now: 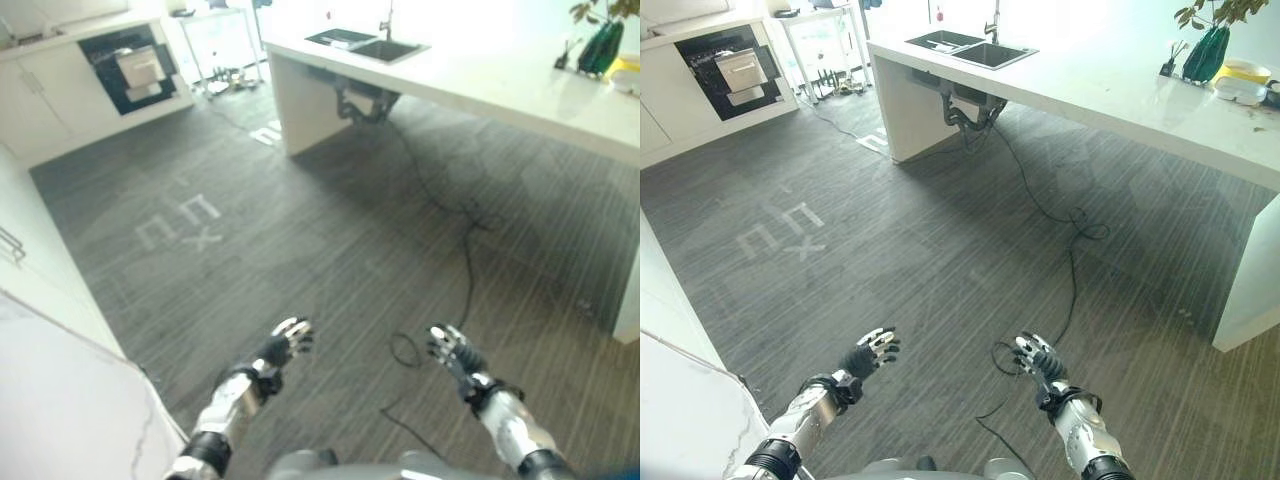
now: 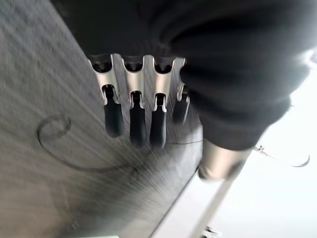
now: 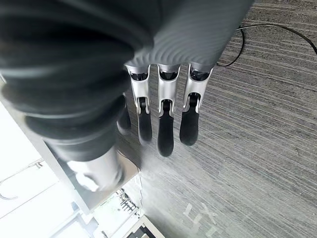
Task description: Place the dishes in the dishwasher.
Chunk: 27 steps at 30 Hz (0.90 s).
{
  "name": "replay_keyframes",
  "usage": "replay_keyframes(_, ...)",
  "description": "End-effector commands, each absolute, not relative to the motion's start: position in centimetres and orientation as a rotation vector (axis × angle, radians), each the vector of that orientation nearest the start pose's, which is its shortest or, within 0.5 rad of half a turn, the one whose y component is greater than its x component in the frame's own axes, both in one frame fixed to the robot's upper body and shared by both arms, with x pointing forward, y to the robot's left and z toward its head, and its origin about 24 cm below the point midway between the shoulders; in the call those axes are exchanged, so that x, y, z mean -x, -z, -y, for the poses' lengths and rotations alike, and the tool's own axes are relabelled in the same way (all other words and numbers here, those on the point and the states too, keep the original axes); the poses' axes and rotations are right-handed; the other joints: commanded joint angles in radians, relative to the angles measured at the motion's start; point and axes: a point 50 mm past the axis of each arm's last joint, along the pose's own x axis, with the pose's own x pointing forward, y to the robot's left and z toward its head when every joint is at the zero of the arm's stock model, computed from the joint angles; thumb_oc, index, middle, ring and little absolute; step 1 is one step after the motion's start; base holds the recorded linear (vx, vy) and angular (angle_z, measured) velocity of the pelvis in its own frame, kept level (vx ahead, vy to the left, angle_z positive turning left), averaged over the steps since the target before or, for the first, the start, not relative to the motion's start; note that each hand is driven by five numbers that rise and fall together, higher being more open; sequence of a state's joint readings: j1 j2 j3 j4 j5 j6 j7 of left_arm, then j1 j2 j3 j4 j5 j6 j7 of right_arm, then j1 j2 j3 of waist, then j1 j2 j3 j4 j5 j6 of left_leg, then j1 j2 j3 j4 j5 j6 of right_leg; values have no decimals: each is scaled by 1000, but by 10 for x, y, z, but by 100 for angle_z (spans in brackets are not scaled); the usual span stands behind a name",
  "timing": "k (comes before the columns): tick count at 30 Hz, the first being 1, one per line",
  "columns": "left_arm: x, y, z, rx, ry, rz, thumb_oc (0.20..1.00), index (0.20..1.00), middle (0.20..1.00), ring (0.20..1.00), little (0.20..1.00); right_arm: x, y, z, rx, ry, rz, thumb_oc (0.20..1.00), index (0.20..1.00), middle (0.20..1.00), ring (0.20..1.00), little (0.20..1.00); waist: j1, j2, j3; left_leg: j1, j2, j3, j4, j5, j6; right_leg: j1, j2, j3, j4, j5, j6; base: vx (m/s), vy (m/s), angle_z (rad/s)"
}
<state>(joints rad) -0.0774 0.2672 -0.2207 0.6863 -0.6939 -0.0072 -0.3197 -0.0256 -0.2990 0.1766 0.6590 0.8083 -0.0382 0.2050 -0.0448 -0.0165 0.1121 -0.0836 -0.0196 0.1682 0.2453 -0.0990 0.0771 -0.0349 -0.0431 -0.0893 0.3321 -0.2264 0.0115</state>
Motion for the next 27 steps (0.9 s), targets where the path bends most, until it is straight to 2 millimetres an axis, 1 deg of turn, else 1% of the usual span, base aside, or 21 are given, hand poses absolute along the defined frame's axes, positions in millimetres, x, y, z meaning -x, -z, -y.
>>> replay_keyframes(1,-215,83,-176,368,282,-617,1000,1000,1000,1000,1000,-213,79,208,-497,14,-536,1000,1000,1000,1000,1000,4,6,-19,29,36,-33,55,-137,-56,-36,-29,-7,-32,59,69,16,-31,4)
replay_keyframes(2,-205,98,-179,353,237,-710,1000,1000,1000,1000,1000,-204,92,210,-409,10,-633,1000,1000,1000,1000,1000,4,8,-19,29,36,-31,55,-137,-56,-35,-29,-11,-32,56,69,24,-44,5)
replay_keyframes(4,-193,114,-186,265,188,-830,1000,1000,1000,1000,1000,-192,106,213,-335,14,-741,1000,1000,1000,1000,1000,5,9,-18,31,40,-28,55,-137,-56,-30,-29,-18,-32,54,70,56,-64,6)
replay_keyframes(7,-173,129,-191,212,155,-923,1000,1000,1000,1000,1000,-175,121,219,-299,36,-827,1000,1000,1000,1000,1000,5,5,-16,37,52,-30,55,-135,-57,-18,-20,-26,-32,45,65,82,-112,15)
replay_keyframes(9,-165,136,-194,120,152,-986,1000,1000,1000,1000,1000,-166,127,222,-299,49,-879,1000,1000,1000,1000,1000,4,-2,-8,38,65,-37,55,-118,-62,-16,-4,-27,-32,38,50,8,-184,19)
replay_keyframes(10,-163,138,-194,102,142,-1008,1000,1000,1000,1000,1000,-164,129,223,-288,42,-897,1000,1000,1000,1000,1000,5,-8,-1,44,68,-41,55,-105,-64,-14,1,-22,-32,38,43,14,-212,12)
replay_keyframes(11,-161,141,-196,74,131,-1018,1000,1000,1000,1000,1000,-162,131,224,-269,26,-921,1000,1000,1000,1000,1000,8,-20,8,64,65,-40,55,-94,-64,-12,2,-13,-32,37,35,67,-206,5)
replay_keyframes(13,-158,142,-198,60,114,-1000,1000,1000,1000,1000,1000,-161,133,226,-201,13,-956,1000,1000,1000,1000,1000,18,-48,19,86,42,-16,55,-88,-50,-2,-14,0,-32,32,19,104,-187,-12)
replay_keyframes(14,-160,141,-198,64,100,-978,1000,1000,1000,1000,1000,-159,133,233,-163,21,-971,1000,1000,1000,1000,1000,35,-59,47,5,45,-30,223,2,-59,14,-14,8,-32,39,-2,82,-172,-16)
replay_keyframes(15,-163,139,-198,52,95,-960,1000,1000,1000,1000,1000,-157,133,238,-147,34,-974,1000,1000,1000,1000,1000,51,-50,70,-105,35,-55,372,59,-68,26,5,23,-32,47,-19,85,-136,-10)
replay_keyframes(16,-165,138,-200,45,94,-952,1000,1000,1000,1000,1000,-158,133,240,-139,36,-973,1000,1000,1000,1000,1000,59,-43,74,-145,27,-55,371,104,-77,29,15,30,-32,47,-23,140,0,10)
replay_keyframes(17,-165,137,-201,41,92,-946,1000,1000,1000,1000,1000,-159,132,242,-129,34,-969,1000,1000,1000,1000,1000,67,-29,81,-167,25,-48,325,140,-88,37,30,32,-32,40,-25,250,108,-4)
replay_keyframes(18,-163,138,-201,47,84,-948,1000,1000,1000,1000,1000,-161,131,242,-108,28,-966,1000,1000,1000,1000,1000,75,-15,85,-162,23,-32,220,167,-93,51,43,36,-32,28,-23,412,245,-7)
replay_keyframes(19,-158,140,-202,62,78,-963,1000,1000,1000,1000,1000,-163,131,241,-87,32,-972,1000,1000,1000,1000,1000,88,18,84,-187,45,-24,55,187,-101,75,78,36,-32,7,-18,441,278,-25)
replay_keyframes(20,-156,141,-202,67,77,-972,1000,1000,1000,1000,1000,-162,131,242,-83,42,-975,1000,1000,1000,1000,1000,92,36,83,-229,70,-40,55,187,-112,89,98,33,-32,-4,-18,422,280,-29)
replay_keyframes(21,-153,143,-201,68,81,-982,1000,1000,1000,1000,1000,-160,132,243,-87,47,-976,1000,1000,1000,1000,1000,95,46,82,-263,94,-54,55,198,-125,102,110,31,-32,-15,-16,335,217,-42)
replay_keyframes(22,-152,143,-201,67,89,-986,1000,1000,1000,1000,1000,-158,132,244,-91,47,-978,1000,1000,1000,1000,1000,95,50,81,-287,116,-55,55,210,-138,114,114,27,-32,-25,-14,326,216,-24)
replay_keyframes(23,-152,143,-201,68,95,-983,1000,1000,1000,1000,1000,-156,133,245,-87,44,-980,1000,1000,1000,1000,1000,90,50,80,-298,137,-27,55,209,-143,124,111,17,-32,-34,-12,475,328,-5)
replay_keyframes(24,-154,143,-200,82,96,-972,1000,1000,1000,1000,1000,-153,134,246,-63,41,-991,1000,1000,1000,1000,1000,74,35,73,-280,151,37,55,156,-137,154,79,-3,-32,-63,0,448,353,17)
replay_keyframes(25,-154,143,-200,87,91,-968,1000,1000,1000,1000,1000,-151,135,245,-47,43,-1002,1000,1000,1000,1000,1000,77,34,70,-276,159,56,55,151,-118,164,73,-8,-32,-63,3,501,395,16)
replay_keyframes(27,-151,144,-201,87,88,-969,1000,1000,1000,1000,1000,-146,138,247,-21,77,-1028,1000,1000,1000,1000,1000,92,21,59,-257,118,41,55,111,-83,217,59,3,-32,-90,11,470,354,35)
